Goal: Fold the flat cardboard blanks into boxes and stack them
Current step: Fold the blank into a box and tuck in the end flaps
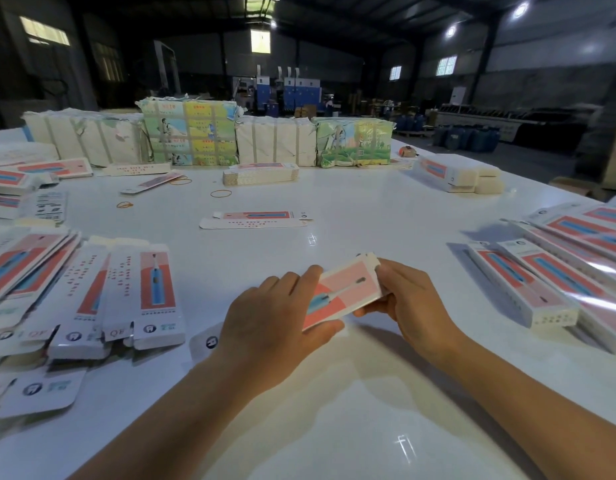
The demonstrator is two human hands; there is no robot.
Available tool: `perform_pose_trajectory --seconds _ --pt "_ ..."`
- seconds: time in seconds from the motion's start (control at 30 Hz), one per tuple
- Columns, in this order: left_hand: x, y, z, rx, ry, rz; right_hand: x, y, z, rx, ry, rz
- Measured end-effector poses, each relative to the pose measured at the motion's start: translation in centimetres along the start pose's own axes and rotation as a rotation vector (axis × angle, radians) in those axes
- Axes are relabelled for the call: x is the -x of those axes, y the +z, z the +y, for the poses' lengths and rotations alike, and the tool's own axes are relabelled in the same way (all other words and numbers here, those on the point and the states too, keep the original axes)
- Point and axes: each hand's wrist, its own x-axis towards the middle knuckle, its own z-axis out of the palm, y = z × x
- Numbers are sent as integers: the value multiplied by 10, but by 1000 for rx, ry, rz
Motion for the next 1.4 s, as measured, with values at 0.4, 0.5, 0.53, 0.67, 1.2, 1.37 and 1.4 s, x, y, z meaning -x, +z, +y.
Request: perform_pose_trajectory --seconds 0.4,0.5,0.53,0.67,1.2,1.37,1.4 --pt "-4 2 4 -79 43 66 10 7 -1 422 -227 -75" --pt "-3 3 4 -102 62 107 12 6 -5 530 -277 -116" --pt "-3 3 3 -103 69 108 12 6 -5 525 -265 -133" --pt "-6 -1 -8 -99 86 110 8 1 0 445 -126 -208" --pt "-2 30 -8 -17 265 177 -43 -86 -49 1166 -309 232" --pt "-6 42 -9 148 292 104 -60 -226 -95 1443 -180 793" --pt "-7 43 -9 156 300 106 -52 -254 -97 1507 -67 857"
